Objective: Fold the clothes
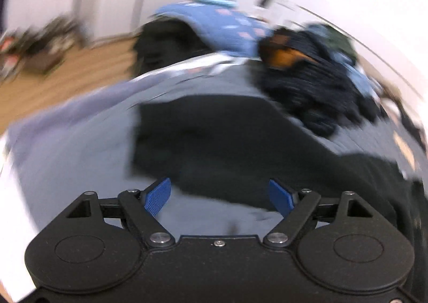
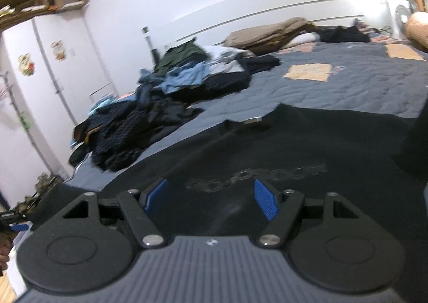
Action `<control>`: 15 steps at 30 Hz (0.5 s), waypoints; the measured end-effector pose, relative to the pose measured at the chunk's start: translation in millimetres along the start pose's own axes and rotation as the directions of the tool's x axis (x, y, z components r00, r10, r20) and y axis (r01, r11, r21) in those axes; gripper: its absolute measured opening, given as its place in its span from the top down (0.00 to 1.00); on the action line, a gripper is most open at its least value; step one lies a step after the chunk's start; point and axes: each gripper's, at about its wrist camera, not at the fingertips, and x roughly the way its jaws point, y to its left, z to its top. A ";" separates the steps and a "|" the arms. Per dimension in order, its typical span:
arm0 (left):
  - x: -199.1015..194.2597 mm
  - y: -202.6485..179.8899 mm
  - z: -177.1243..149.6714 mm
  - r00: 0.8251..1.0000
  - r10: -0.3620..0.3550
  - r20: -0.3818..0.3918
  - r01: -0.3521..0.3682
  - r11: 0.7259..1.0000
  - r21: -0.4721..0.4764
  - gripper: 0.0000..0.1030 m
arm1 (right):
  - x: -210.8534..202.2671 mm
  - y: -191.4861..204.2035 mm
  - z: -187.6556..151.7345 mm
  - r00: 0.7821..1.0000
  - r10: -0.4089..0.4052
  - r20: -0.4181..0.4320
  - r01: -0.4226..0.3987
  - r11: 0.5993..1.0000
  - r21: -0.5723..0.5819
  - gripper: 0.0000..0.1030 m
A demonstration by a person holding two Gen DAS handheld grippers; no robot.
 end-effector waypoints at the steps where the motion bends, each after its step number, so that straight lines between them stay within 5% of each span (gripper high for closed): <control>1: -0.4 12.0 -0.9 1.000 0.007 0.006 -0.006 0.999 -0.050 0.23 | 0.9 5.4 -1.0 1.000 0.014 -0.005 -0.014 1.000 -0.009 0.31; 8: 16.4 70.4 1.7 1.000 -0.020 -0.014 0.014 0.937 -0.349 0.21 | 10.3 41.3 -8.5 0.993 0.107 -0.054 -0.109 0.993 -0.048 0.30; 12: 28.7 70.7 8.6 1.000 -0.014 0.014 0.018 0.934 -0.356 0.23 | 14.7 52.0 -13.4 0.991 0.114 -0.076 -0.120 0.990 -0.079 0.30; 15: 37.2 67.1 13.6 1.000 -0.018 0.026 0.026 0.931 -0.364 0.41 | 17.5 53.2 -15.8 0.990 0.111 -0.090 -0.118 0.990 -0.079 0.30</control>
